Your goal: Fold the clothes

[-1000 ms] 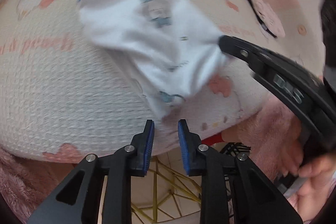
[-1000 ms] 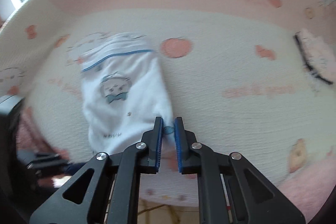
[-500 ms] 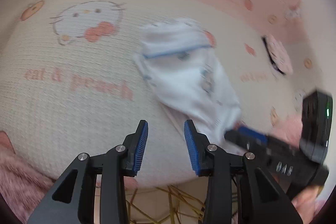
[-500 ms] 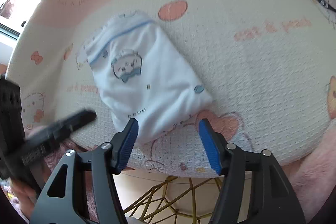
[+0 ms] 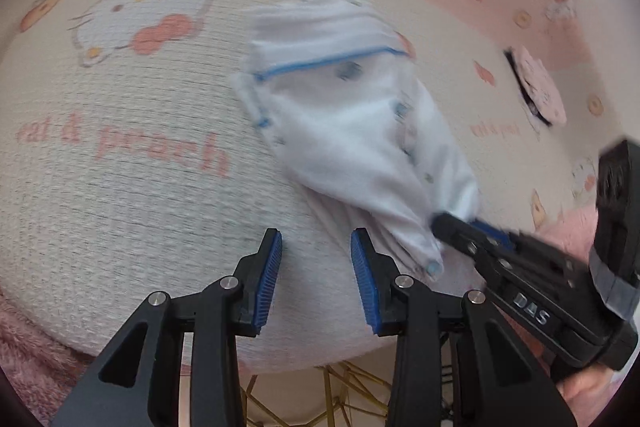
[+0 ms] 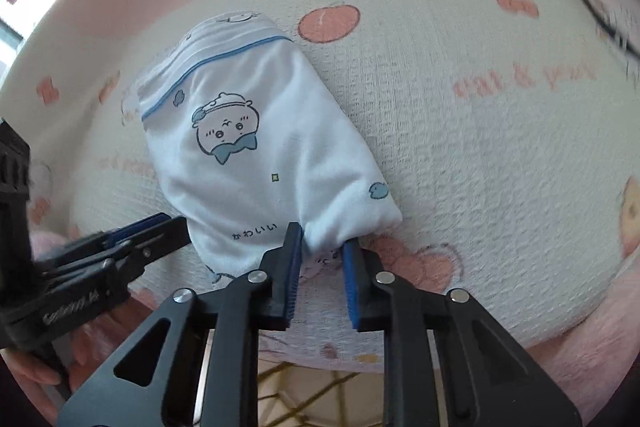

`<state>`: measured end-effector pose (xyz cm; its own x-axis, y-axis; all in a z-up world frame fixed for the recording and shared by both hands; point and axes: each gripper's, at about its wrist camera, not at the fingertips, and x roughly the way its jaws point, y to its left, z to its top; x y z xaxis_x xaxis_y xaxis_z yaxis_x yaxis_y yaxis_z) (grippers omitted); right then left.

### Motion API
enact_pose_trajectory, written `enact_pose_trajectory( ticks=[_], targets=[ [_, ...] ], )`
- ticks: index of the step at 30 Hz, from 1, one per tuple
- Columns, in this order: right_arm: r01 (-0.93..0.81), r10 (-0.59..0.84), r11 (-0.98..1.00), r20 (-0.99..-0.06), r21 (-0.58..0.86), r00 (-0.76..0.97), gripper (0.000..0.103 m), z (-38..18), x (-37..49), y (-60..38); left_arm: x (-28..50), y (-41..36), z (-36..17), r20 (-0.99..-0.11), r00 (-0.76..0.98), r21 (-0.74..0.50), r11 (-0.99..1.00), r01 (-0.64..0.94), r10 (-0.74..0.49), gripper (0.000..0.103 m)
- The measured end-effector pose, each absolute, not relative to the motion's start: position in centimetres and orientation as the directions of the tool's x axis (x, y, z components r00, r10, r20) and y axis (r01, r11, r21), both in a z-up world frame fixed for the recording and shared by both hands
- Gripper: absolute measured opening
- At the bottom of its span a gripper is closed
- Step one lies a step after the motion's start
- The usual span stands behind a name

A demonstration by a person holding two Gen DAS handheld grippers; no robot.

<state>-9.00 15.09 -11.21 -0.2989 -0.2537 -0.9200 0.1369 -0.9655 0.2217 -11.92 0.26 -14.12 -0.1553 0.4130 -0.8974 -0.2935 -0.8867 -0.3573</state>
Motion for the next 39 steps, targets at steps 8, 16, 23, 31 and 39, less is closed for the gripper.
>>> enact_pose_trajectory(
  ticks=[8,16,23,31,39],
  targets=[
    [0.11,-0.159,-0.986,-0.888,0.123,-0.431,0.016,-10.1,-11.0,16.6,-11.8,0.8,-12.2,-0.864,-0.195,-0.385,-0.858,-0.34,0.464,0.038],
    [-0.004,-0.367,-0.921,-0.871,0.39,-0.325,0.043,-10.7,-10.4,19.6,-16.1,-4.4,-10.5,-0.832,-0.294,-0.437,-0.883,-0.171,0.469,0.045],
    [-0.125,-0.359,-0.901,-0.877,0.415,-0.319,0.044,-11.7,-11.8,21.7,-19.0,-4.4,-10.5,-0.85,-0.348,-0.356,-0.918,-0.173,0.395,0.047],
    [-0.092,-0.366,-0.907,-0.879,0.41,-0.306,0.05,-11.6,-10.7,20.1,-21.7,-3.9,-10.9,-0.831,-0.326,-0.386,-0.89,-0.243,0.45,0.049],
    [-0.01,-0.363,-0.925,-0.893,0.379,-0.268,0.022,-11.6,-9.8,17.8,-21.8,-2.5,-12.7,-0.839,-0.235,-0.448,-0.868,-0.214,0.49,0.034]
  ],
)
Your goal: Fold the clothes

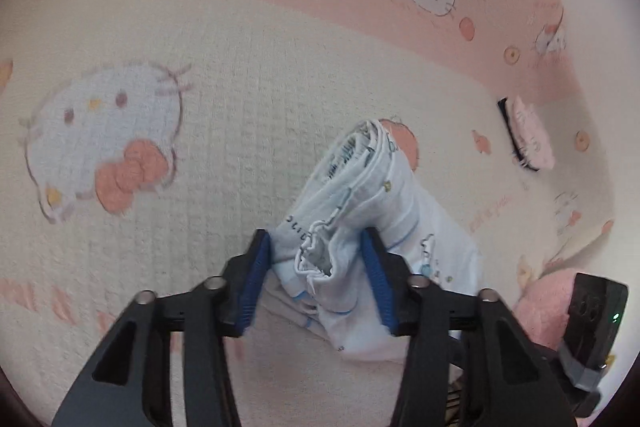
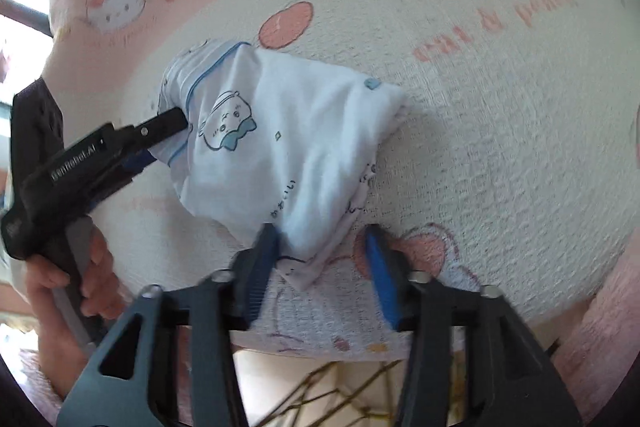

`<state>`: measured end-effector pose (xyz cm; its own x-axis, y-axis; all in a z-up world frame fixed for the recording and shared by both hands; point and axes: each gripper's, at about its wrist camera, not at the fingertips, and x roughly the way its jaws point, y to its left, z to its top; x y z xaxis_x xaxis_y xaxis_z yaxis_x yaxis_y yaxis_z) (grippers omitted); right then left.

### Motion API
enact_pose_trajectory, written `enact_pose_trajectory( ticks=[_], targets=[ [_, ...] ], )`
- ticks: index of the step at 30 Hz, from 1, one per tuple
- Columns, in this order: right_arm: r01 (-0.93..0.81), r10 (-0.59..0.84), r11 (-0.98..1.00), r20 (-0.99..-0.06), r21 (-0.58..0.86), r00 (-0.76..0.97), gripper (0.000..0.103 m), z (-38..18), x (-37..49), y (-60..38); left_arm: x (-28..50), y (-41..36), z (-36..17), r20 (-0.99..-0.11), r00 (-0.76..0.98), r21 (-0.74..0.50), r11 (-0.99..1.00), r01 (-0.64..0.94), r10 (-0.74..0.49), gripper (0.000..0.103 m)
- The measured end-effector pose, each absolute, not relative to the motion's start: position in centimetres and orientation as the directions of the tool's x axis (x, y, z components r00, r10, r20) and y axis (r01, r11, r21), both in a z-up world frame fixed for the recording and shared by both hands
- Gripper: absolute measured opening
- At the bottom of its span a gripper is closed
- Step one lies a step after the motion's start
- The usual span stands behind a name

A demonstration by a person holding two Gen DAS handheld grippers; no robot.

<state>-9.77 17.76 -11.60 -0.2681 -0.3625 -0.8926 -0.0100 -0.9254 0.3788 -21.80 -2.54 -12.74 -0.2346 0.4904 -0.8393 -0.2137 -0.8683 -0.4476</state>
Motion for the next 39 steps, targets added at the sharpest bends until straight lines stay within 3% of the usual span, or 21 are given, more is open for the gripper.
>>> enact_pose_trajectory(
  ticks=[1,2,4,8,11,12,14,15,19,24,25,26,27,28,29,30,33,36,39],
  targets=[
    [0.0,-0.362,-0.927,-0.894,0.375,-0.263,0.021,-11.6,-9.7,17.5,-21.5,-2.9,-12.7,-0.838,-0.233,-0.453,-0.868,-0.205,0.493,0.026],
    [0.011,-0.361,-0.929,-0.896,0.371,-0.259,0.019,-11.6,-9.5,17.2,-21.3,-3.3,-12.6,-0.837,-0.231,-0.459,-0.867,-0.195,0.496,0.025],
    [0.067,-0.312,-0.95,-0.912,0.305,-0.268,0.017,-11.1,-9.4,16.4,-20.8,-4.1,-12.3,-0.84,-0.23,-0.459,-0.87,-0.182,0.491,0.024],
    [0.079,-0.331,-0.944,-0.909,0.321,-0.255,0.017,-11.0,-9.4,16.9,-20.4,-6.0,-11.2,-0.871,-0.269,-0.382,-0.911,-0.155,0.411,0.027],
    [0.044,-0.372,-0.927,-0.894,0.374,-0.248,0.025,-11.1,-9.6,17.9,-20.8,-7.9,-10.1,-0.838,-0.307,-0.438,-0.892,-0.112,0.451,0.028],
    [-0.005,-0.407,-0.907,-0.878,0.421,-0.251,0.032,-11.3,-9.7,18.7,-21.0,-8.3,-9.5,-0.826,-0.32,-0.455,-0.884,-0.107,0.464,0.028],
    [-0.057,-0.441,-0.881,-0.858,0.47,-0.264,0.045,-11.5,-9.9,19.6,-21.2,-8.3,-8.0,-0.791,-0.348,-0.483,-0.863,-0.149,0.503,0.04],
    [-0.075,-0.457,-0.868,-0.849,0.491,-0.266,0.049,-11.7,-10.0,19.8,-21.4,-8.0,-7.5,-0.776,-0.345,-0.5,-0.848,-0.175,0.529,0.052],
    [-0.148,-0.516,-0.81,-0.81,0.567,-0.278,0.05,-12.5,-10.5,20.7,-21.6,-6.7,-9.2,-0.808,-0.285,-0.481,-0.856,-0.186,0.516,0.053],
    [-0.103,-0.496,-0.834,-0.818,0.542,-0.292,0.058,-12.6,-9.9,19.3,-21.8,-5.0,-11.5,-0.848,-0.205,-0.454,-0.869,-0.197,0.489,0.054],
    [-0.093,-0.49,-0.84,-0.821,0.535,-0.294,0.056,-12.5,-10.0,19.1,-21.9,-4.7,-12.0,-0.855,-0.189,-0.448,-0.871,-0.2,0.483,0.054],
    [-0.084,-0.485,-0.845,-0.823,0.528,-0.295,0.04,-12.4,-10.2,18.9,-21.9,-4.3,-12.5,-0.862,-0.173,-0.443,-0.874,-0.202,0.477,0.054],
    [-0.076,-0.479,-0.85,-0.826,0.521,-0.297,0.031,-12.3,-10.4,18.8,-21.7,-4.2,-12.4,-0.86,-0.167,-0.448,-0.871,-0.203,0.481,0.053],
    [-0.067,-0.474,-0.855,-0.828,0.514,-0.298,0.029,-12.2,-10.5,18.6,-21.5,-4.1,-12.2,-0.857,-0.164,-0.455,-0.867,-0.203,0.488,0.043],
    [-0.059,-0.468,-0.86,-0.831,0.506,-0.3,0.018,-12.0,-10.7,18.4,-21.2,-4.1,-12.0,-0.854,-0.16,-0.462,-0.863,-0.203,0.495,0.037],
    [-0.051,-0.463,-0.865,-0.833,0.499,-0.302,0.014,-11.9,-10.8,18.2,-21.0,-4.0,-11.8,-0.851,-0.156,-0.47,-0.859,-0.202,0.502,0.027],
    [-0.026,-0.446,-0.879,-0.84,0.476,-0.307,0.011,-11.6,-11.3,17.7,-20.2,-3.7,-11.2,-0.841,-0.145,-0.491,-0.847,-0.202,0.522,0.018],
    [-0.029,-0.425,-0.888,-0.844,0.458,-0.326,0.011,-10.7,-11.4,18.9,-19.5,-3.5,-10.6,-0.83,-0.134,-0.512,-0.835,-0.201,0.541,0.018],
    [-0.053,-0.399,-0.896,-0.853,0.441,-0.337,0.011,-10.3,-11.5,20.4,-18.7,-3.3,-10.0,-0.819,-0.123,-0.533,-0.822,-0.2,0.561,0.025]
  ],
)
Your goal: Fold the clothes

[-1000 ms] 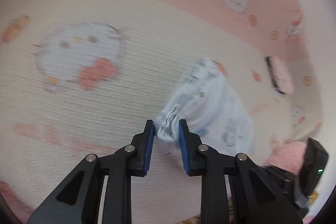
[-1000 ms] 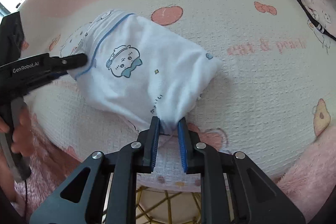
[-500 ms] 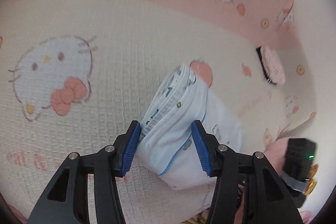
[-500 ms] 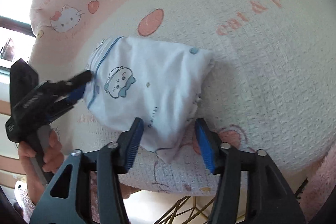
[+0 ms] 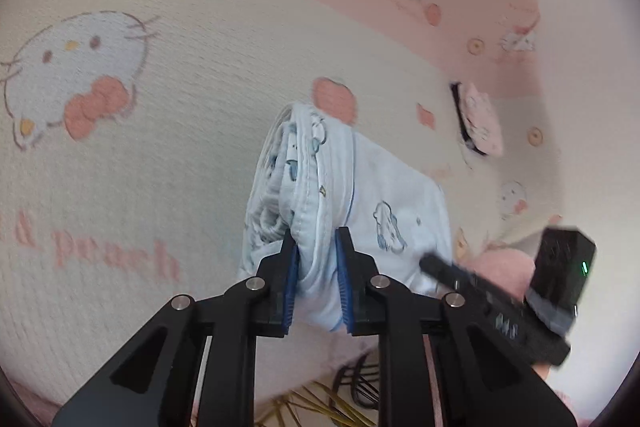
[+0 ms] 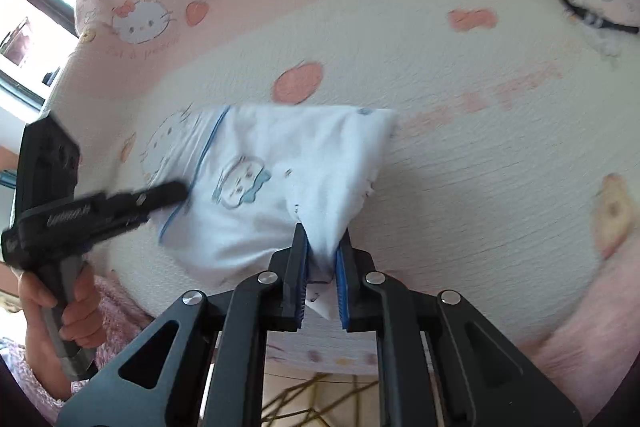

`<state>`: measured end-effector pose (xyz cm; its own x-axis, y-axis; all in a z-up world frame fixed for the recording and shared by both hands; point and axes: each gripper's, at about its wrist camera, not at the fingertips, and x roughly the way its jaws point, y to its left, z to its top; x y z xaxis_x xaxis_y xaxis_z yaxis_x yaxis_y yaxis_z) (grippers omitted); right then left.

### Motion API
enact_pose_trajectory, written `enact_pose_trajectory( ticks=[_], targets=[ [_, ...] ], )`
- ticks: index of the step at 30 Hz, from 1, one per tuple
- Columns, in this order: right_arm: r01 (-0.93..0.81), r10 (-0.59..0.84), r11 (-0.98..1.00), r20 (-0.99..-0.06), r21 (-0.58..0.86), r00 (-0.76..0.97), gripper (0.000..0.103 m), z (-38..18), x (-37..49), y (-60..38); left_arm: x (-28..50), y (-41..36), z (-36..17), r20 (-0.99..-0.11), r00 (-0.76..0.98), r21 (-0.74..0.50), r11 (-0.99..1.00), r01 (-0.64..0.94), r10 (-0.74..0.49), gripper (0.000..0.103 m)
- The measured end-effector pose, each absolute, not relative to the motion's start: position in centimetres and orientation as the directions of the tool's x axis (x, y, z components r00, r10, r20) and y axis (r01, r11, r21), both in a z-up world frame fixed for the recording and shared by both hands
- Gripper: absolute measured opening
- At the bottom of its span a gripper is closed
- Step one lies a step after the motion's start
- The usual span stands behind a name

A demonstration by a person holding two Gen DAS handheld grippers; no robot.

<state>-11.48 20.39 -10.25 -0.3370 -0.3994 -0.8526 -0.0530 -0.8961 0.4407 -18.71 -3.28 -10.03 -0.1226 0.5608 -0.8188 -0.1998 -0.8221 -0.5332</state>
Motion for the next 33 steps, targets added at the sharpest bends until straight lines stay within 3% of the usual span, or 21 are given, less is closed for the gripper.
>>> enact_pose_trajectory(
  ticks=[3,7,10,12,16,21,26,29,33],
  targets=[
    [-0.077,-0.373,-0.903,-0.86,0.423,-0.347,0.017,-9.8,-11.6,21.9,-18.3,-3.5,-9.8,-0.821,-0.12,-0.533,-0.825,-0.188,0.558,0.05],
    [-0.11,-0.338,-0.911,-0.87,0.399,-0.359,0.03,-9.1,-11.7,23.9,-19.0,-5.1,-9.8,-0.784,-0.127,-0.593,-0.794,-0.134,0.607,0.05],
    [-0.134,-0.311,-0.915,-0.877,0.38,-0.367,0.046,-8.6,-11.8,25.4,-19.2,-4.2,-8.6,-0.737,-0.138,-0.633,-0.748,-0.201,0.661,0.05],
    [-0.113,-0.35,-0.903,-0.861,0.415,-0.369,0.046,-8.9,-12.0,25.2,-19.4,-2.8,-8.5,-0.731,-0.111,-0.636,-0.731,-0.249,0.674,0.051],
    [-0.121,-0.391,-0.888,-0.868,0.443,-0.307,0.046,-10.7,-11.5,25.3,-19.2,-0.3,-10.1,-0.819,-0.108,-0.514,-0.804,-0.299,0.564,0.051],
    [-0.208,-0.396,-0.863,-0.872,0.46,-0.287,0.043,-11.6,-10.8,26.5,-19.0,-3.1,-12.4,-0.808,-0.076,-0.566,-0.805,-0.178,0.585,0.053],
    [-0.248,-0.408,-0.839,-0.862,0.484,-0.301,0.045,-11.3,-9.3,29.3,-18.6,-3.8,-13.2,-0.767,-0.027,-0.631,-0.76,-0.156,0.641,0.053],
    [-0.194,-0.413,-0.857,-0.862,0.477,-0.294,0.052,-11.3,-9.4,28.0,-18.3,-2.9,-13.3,-0.766,-0.033,-0.628,-0.759,-0.169,0.642,0.053],
    [-0.056,-0.406,-0.898,-0.871,0.436,-0.279,0.053,-11.2,-9.3,24.5,-17.8,-1.5,-13.1,-0.78,-0.066,-0.602,-0.775,-0.193,0.622,0.054]
  ],
)
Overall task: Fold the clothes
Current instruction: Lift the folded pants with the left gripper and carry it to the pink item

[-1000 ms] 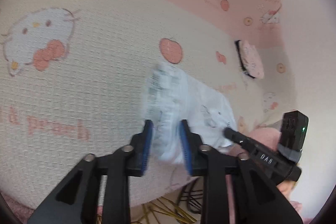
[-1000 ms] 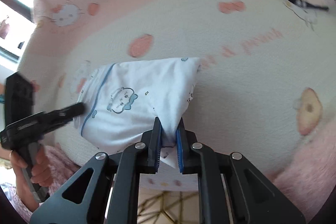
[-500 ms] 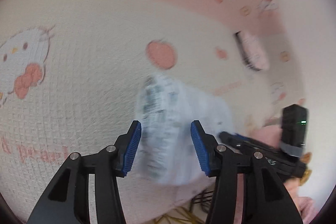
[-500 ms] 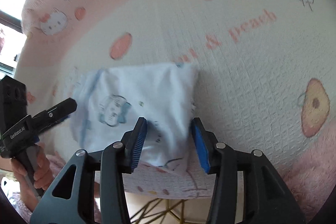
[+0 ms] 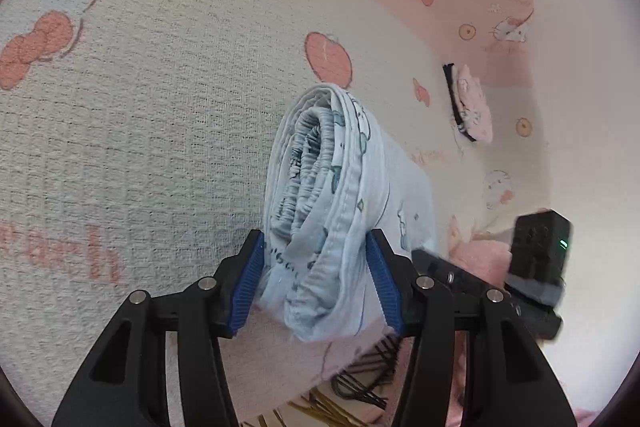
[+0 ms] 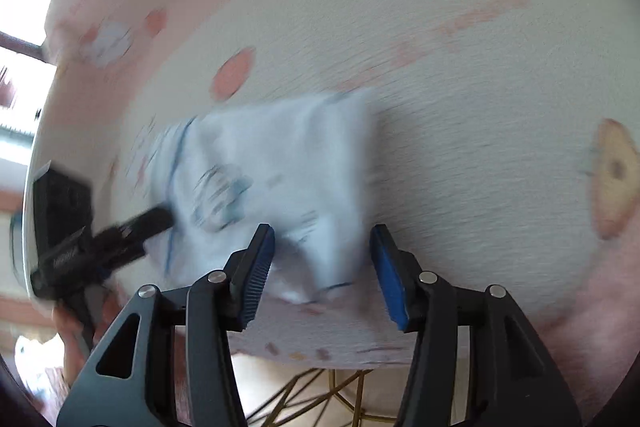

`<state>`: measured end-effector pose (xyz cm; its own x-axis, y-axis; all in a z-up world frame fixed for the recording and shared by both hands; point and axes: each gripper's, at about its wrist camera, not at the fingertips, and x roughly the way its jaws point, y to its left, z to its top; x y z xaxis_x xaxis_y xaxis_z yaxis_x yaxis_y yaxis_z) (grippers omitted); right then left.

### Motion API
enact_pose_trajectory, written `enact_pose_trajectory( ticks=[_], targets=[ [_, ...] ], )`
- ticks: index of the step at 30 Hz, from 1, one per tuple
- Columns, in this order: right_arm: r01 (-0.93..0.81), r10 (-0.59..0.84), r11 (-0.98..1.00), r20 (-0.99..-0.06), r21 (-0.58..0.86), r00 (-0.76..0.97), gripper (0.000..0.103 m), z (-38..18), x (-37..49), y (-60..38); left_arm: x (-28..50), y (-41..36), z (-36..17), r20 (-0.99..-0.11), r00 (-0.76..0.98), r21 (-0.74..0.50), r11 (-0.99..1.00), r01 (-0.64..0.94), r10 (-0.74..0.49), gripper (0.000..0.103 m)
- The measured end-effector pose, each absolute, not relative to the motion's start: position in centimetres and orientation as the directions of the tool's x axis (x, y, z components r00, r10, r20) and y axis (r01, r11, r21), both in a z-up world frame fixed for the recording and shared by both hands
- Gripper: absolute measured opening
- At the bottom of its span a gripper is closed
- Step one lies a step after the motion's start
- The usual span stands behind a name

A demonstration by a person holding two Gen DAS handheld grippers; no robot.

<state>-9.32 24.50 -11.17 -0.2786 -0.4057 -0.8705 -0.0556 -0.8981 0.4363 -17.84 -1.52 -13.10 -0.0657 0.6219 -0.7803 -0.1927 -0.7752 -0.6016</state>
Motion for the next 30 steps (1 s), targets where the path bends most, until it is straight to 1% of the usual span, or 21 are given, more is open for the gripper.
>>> enact_pose_trajectory(
  ticks=[1,2,4,5,6,8,10,12,15,21,30],
  targets=[
    [-0.027,-0.373,-0.917,-0.882,0.397,-0.287,0.053,-11.1,-9.1,23.7,-17.7,-1.2,-13.1,-0.784,-0.074,-0.595,-0.779,-0.199,0.617,0.054],
    [-0.001,-0.338,-0.935,-0.893,0.355,-0.297,0.05,-11.1,-8.9,22.9,-17.6,-0.8,-13.0,-0.787,-0.082,-0.588,-0.783,-0.204,0.612,0.053],
    [0.012,-0.329,-0.94,-0.892,0.342,-0.309,0.04,-10.9,-8.7,22.5,-17.4,-0.1,-12.9,-0.792,-0.099,-0.573,-0.79,-0.216,0.602,0.044],
    [0.017,-0.327,-0.941,-0.891,0.339,-0.315,0.032,-10.8,-8.6,22.3,-17.3,0.3,-12.9,-0.795,-0.107,-0.566,-0.794,-0.221,0.597,0.042],
    [0.015,-0.325,-0.941,-0.891,0.339,-0.318,0.028,-10.7,-8.6,22.3,-17.0,0.6,-12.4,-0.801,-0.121,-0.551,-0.801,-0.233,0.586,0.04],
    [-0.01,-0.329,-0.936,-0.889,0.351,-0.319,0.022,-10.6,-8.5,22.4,-16.4,1.1,-11.3,-0.813,-0.15,-0.516,-0.816,-0.259,0.562,0.037],
    [-0.043,-0.339,-0.928,-0.886,0.371,-0.318,0.02,-10.3,-8.6,22.6,-15.7,1.4,-10.2,-0.81,-0.182,-0.508,-0.822,-0.257,0.558,0.034],
    [-0.035,-0.35,-0.924,-0.877,0.381,-0.329,0.017,-9.2,-8.7,22.6,-15.4,1.8,-9.3,-0.809,-0.214,-0.503,-0.833,-0.232,0.548,0.033],
    [-0.015,-0.319,-0.937,-0.876,0.348,-0.362,0.016,-7.2,-9.5,22.6,-15.1,2.9,-7.9,-0.803,-0.232,-0.501,-0.832,-0.237,0.549,0.033],
    [-0.06,-0.314,-0.926,-0.849,0.373,-0.426,0.016,-3.0,-12.6,26.0,-16.3,6.4,-3.8,-0.758,-0.241,-0.541,-0.79,-0.286,0.606,0.033],
    [-0.141,-0.18,-0.948,-0.845,0.286,-0.503,0.016,3.3,-19.2,34.5,-21.3,20.2,1.7,-0.721,-0.203,-0.528,-0.715,-0.459,0.663,0.033]
  ],
)
